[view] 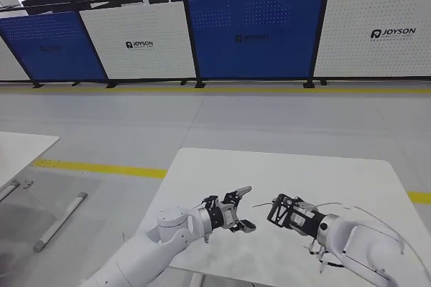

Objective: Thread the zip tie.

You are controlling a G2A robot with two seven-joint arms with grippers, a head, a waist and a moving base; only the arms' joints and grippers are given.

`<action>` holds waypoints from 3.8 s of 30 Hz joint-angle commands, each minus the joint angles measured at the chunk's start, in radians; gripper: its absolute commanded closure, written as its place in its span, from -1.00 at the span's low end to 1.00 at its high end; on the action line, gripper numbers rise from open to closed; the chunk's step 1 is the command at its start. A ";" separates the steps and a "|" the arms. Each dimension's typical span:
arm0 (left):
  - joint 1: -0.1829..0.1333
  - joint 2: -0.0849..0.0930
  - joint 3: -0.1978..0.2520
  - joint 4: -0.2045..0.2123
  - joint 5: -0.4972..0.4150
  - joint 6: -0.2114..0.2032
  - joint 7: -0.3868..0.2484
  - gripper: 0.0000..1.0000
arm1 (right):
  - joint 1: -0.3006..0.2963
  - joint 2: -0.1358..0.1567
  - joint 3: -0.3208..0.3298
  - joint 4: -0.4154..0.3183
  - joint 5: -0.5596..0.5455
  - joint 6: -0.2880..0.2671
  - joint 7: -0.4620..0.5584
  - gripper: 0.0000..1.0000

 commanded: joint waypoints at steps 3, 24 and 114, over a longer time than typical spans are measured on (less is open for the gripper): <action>-0.007 -0.001 0.009 -0.002 -0.012 0.000 0.022 -1.00 | 0.001 0.000 0.000 0.001 0.000 0.000 0.002 1.00; -0.049 -0.032 0.042 -0.008 -0.080 -0.003 0.074 -1.00 | 0.001 0.000 0.000 0.001 0.000 0.000 0.002 1.00; 0.018 -0.082 0.105 -0.011 0.405 -0.210 0.248 1.00 | -0.149 0.019 0.257 0.108 0.521 0.000 0.069 -1.00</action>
